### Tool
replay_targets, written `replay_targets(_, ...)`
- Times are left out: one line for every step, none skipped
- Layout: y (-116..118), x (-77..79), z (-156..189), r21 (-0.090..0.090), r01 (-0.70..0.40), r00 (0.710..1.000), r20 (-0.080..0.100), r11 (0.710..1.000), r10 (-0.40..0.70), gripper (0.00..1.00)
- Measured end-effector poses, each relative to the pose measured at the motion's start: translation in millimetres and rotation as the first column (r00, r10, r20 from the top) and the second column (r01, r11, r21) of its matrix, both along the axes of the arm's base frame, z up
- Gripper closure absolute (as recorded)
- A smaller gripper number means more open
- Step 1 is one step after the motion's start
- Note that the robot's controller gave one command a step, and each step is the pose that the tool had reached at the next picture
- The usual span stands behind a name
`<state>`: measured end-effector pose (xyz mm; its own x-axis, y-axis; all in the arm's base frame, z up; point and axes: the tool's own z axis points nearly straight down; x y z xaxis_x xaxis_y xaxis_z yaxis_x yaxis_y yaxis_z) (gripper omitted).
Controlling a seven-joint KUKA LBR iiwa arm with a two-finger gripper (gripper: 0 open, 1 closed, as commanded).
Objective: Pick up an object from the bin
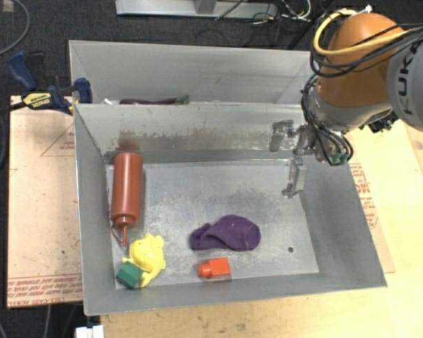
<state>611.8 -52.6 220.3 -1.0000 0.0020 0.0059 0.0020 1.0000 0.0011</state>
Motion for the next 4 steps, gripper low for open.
replay_targets(0.2, 1.2, 5.0, -0.001, -0.001, 1.0, 0.008, 1.0, 0.001, 0.0)
replay_targets(40.0, -33.5, -30.9, -0.002, -0.012, 1.0, 0.009, 1.0, 0.012, 0.0)
replay_targets(60.1, -36.9, -67.1, 0.002, -0.069, 0.998, 0.008, 0.998, 0.069, 0.0)
replay_targets(60.3, -28.6, -110.0, -0.002, -0.124, 0.992, 0.015, 0.992, 0.124, 0.0)
